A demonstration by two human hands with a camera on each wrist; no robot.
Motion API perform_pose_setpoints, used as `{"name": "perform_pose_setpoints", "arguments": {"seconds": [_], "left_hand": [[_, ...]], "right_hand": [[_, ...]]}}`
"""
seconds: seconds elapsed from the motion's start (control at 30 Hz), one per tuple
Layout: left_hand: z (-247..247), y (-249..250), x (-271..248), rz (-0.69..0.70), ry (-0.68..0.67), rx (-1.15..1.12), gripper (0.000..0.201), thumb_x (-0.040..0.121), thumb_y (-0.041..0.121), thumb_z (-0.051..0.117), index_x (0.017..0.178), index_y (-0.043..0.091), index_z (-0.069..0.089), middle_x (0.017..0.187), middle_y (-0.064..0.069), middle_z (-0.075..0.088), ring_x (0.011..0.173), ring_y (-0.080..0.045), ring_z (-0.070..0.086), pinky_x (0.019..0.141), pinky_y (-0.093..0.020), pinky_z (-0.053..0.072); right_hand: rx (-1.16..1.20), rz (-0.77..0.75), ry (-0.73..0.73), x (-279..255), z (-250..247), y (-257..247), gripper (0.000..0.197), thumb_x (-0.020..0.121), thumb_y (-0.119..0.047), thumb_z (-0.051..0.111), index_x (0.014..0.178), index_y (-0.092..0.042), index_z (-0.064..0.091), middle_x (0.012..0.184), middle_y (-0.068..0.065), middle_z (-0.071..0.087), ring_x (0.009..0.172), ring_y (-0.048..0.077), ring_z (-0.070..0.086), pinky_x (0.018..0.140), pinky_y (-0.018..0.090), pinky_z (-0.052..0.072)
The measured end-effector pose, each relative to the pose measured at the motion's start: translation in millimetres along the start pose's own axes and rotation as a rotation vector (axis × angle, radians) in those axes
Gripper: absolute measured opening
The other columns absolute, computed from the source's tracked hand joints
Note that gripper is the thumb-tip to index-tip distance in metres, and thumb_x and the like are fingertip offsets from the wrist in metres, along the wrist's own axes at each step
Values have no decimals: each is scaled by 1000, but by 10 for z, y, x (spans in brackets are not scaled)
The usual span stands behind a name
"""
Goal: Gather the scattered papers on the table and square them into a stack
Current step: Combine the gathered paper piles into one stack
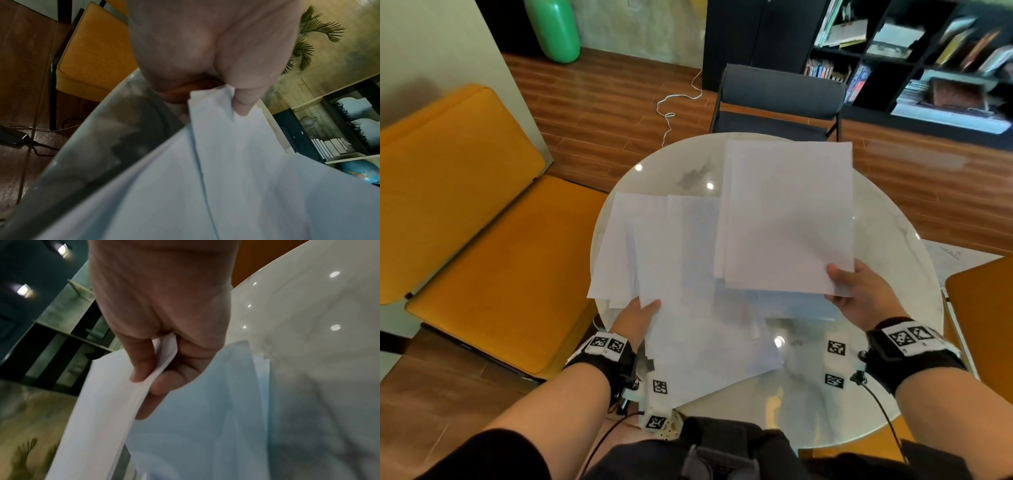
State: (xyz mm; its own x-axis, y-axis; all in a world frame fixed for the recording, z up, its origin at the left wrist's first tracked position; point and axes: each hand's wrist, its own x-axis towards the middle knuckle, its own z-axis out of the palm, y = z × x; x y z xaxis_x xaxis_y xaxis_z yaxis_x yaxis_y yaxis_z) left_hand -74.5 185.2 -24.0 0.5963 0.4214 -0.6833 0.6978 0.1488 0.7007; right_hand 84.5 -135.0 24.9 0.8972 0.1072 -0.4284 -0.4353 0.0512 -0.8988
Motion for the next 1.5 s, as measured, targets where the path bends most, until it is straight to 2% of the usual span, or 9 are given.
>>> {"name": "perform_pose_setpoints", "arguments": {"seconds": [0.23, 0.33, 0.4, 0.53, 0.67, 0.97, 1.27, 1.4, 1.5], "left_hand": [[-34, -18, 90, -176, 18, -204, 69, 86, 64, 46, 136, 17, 43, 137, -10, 50, 129, -35, 44, 113, -52, 28], [-28, -65, 88, -33, -3, -96, 57, 89, 45, 58, 134, 12, 48, 134, -11, 56, 123, -34, 51, 110, -50, 36], [-22, -106, 110, 14, 12, -41, 52, 88, 31, 63, 133, 10, 49, 132, -12, 59, 120, -33, 54, 108, -48, 40], [-17, -148, 180, 28, 29, -19, 50, 87, 30, 64, 131, 9, 52, 130, -11, 61, 119, -32, 56, 106, -48, 42], [-24, -198, 238, 33, 22, -28, 53, 84, 35, 65, 130, 10, 53, 130, -10, 61, 118, -32, 56, 106, -49, 42], [-22, -205, 257, 42, 43, 6, 49, 87, 35, 63, 127, 10, 54, 127, -11, 62, 117, -32, 56, 107, -49, 41], [-28, -192, 233, 45, 23, -9, 48, 88, 34, 62, 129, 11, 53, 128, -11, 61, 118, -32, 55, 108, -48, 39], [-29, -187, 237, 43, 20, -9, 50, 87, 35, 63, 129, 11, 52, 128, -11, 62, 118, -31, 56, 107, -48, 40], [-31, -191, 247, 44, 22, -8, 49, 88, 34, 62, 129, 9, 52, 128, -11, 61, 118, -32, 56, 108, -47, 40]], "right_hand": [[-361, 184, -181, -164, 409, 542, 32, 87, -8, 65, 117, -1, 57, 108, 18, 68, 93, 35, 67, 80, 48, 56], [-731, 148, -201, -265, 581, 703, 24, 89, -27, 64, 110, -17, 58, 97, 6, 64, 78, 22, 65, 53, 28, 53], [-965, 99, -205, -285, 617, 747, 22, 89, -41, 60, 100, -22, 61, 91, -1, 63, 73, 16, 64, 55, 22, 48], [-1068, -7, 54, -188, 438, 716, 34, 89, -47, 56, 99, -16, 67, 96, 3, 62, 87, 22, 60, 80, 33, 49], [-1130, 60, 424, 20, 104, 621, 54, 84, -50, 60, 127, -18, 56, 131, 18, 48, 118, 38, 48, 100, 46, 41], [-1104, 224, 451, 289, 97, 680, 102, 68, -38, 82, 146, -15, 21, 141, 22, 36, 127, 42, 39, 104, 54, 38], [-1004, 347, 320, 463, 11, 545, 69, 79, -21, 75, 133, 7, 43, 135, 23, 52, 122, 37, 53, 97, 38, 43], [-985, 231, 320, 392, 33, 606, 33, 82, -16, 65, 109, 1, 58, 107, 19, 62, 88, 30, 54, 77, 33, 43], [-943, 100, 327, 349, 47, 596, 20, 85, -13, 60, 100, -1, 55, 94, 15, 57, 84, 29, 53, 79, 36, 47]]}}
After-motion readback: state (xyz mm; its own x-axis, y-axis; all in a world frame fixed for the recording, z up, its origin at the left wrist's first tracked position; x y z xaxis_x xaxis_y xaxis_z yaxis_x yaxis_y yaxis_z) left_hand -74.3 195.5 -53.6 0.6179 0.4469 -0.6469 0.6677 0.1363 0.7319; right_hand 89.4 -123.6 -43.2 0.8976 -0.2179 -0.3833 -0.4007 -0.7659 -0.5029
